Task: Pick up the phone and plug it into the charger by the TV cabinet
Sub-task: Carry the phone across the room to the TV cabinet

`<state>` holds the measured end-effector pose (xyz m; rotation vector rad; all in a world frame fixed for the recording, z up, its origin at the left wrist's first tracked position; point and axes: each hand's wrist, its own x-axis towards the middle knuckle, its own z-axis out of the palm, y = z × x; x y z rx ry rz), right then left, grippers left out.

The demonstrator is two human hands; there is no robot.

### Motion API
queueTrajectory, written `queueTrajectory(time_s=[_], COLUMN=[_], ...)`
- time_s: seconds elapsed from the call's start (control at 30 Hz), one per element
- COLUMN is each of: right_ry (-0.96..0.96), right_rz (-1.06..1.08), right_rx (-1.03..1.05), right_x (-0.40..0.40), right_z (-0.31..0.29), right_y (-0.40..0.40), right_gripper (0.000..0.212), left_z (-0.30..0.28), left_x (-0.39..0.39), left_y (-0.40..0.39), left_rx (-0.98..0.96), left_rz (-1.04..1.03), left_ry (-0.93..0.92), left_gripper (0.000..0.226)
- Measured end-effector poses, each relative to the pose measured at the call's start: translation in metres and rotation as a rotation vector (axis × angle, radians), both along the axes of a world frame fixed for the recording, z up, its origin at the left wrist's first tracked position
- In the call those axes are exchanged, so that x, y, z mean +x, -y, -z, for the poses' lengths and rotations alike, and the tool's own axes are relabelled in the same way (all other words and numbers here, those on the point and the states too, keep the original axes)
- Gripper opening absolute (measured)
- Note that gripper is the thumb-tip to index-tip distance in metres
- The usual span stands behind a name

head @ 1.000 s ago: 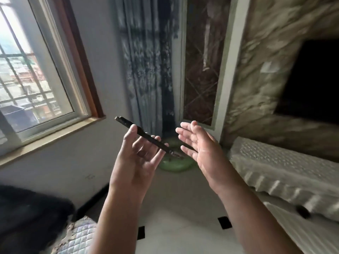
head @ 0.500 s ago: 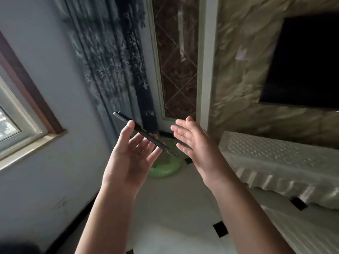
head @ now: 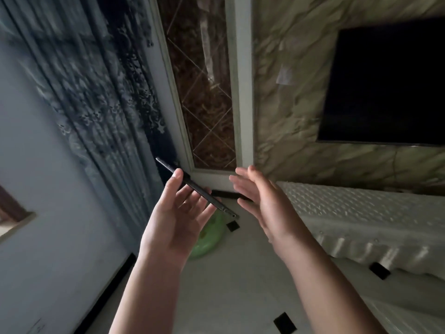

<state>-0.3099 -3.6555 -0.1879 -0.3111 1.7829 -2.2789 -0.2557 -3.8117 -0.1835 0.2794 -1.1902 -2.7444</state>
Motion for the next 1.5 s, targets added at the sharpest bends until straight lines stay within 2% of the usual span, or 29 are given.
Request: queueTrajectory(time_s=[0.27, 0.53, 0.77, 1.0, 1.2, 1.37, 1.5], right_ry=[-0.016, -0.023, 0.028, 0.039, 0.097, 0.123, 0.104], right_rz=[0.130, 0.257, 0.320, 0.353, 0.347, 0.336, 0.304], right_rx=[0.055, 0.086, 0.069, 0.114, 0.097, 0.046, 0.015], right_x=[-0.086, -0.184, -0.232, -0.271, -0.313, -0.375, -0.432], right_z=[-0.005, -0.003, 0.002, 0.006, 0.023, 0.025, 0.026], right_y=[0.015, 0.070, 0.087, 0.087, 0.075, 0.059, 0.043], right_gripper=[0.044, 0.043, 0.045, 0.047, 0.047, 0.042, 0.045], left_z=[0.007, 0.015, 0.022, 0.029, 0.042, 0.035, 0.030], left_x=[-0.108, -0.227, -0.292, -0.336, -0.372, -0.427, -0.478], left_y=[0.017, 0.069, 0.088, 0.089, 0.080, 0.060, 0.039], left_rx=[0.085, 0.095, 0.169, 0.118, 0.016, -0.069, -0.116], left_rz=[0.134, 0.292, 0.345, 0.372, 0.429, 0.431, 0.419], left_ry=[0.008, -0.017, 0.040, 0.037, 0.020, 0.010, 0.031], left_gripper=[0.078, 0.051, 0.053, 0.059, 0.049, 0.045, 0.052])
